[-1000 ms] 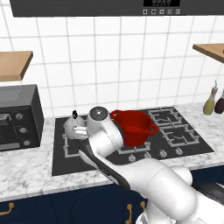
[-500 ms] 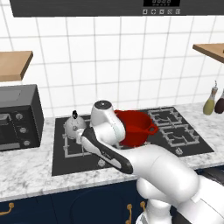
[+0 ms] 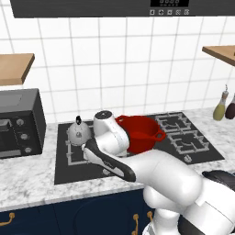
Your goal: Pick the kettle from the counter and place it on a stove burner. Then turn the burner on.
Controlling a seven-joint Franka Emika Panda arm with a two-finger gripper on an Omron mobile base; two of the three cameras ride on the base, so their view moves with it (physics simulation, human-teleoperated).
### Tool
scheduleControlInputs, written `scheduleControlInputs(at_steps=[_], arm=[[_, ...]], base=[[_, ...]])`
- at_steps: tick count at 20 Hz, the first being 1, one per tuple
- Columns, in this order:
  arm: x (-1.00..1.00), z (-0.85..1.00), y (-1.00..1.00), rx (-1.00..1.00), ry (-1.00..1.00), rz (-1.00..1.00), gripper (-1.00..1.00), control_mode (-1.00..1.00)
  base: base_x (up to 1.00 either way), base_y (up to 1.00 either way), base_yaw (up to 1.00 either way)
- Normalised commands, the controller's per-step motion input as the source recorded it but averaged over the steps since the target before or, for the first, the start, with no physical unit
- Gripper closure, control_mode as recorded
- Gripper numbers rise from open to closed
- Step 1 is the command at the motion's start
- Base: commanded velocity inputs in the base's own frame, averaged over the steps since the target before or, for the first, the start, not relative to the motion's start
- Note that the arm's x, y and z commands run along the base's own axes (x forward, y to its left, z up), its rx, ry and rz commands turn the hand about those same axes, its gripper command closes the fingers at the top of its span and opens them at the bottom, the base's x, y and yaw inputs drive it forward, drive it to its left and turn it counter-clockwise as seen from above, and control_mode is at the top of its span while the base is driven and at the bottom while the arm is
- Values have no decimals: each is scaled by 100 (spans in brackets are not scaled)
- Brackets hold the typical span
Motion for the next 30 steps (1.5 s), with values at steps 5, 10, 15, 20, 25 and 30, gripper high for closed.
scheduleControlInputs(at_steps=[5, 10, 15, 20, 25, 30], arm=[[-3, -31, -21, -2, 1, 0, -100, -100], [0, -47, 0, 0, 0, 0, -100, -100], [6, -25, 0, 0, 0, 0, -100, -100], [20, -12, 0, 0, 0, 0, -100, -100], [23, -18, 0, 0, 0, 0, -100, -100], [11, -21, 0, 0, 0, 0, -100, -100]], base=[[0, 0, 0], [0, 0, 0], [0, 0, 0], [0, 0, 0], [0, 0, 0], [0, 0, 0]])
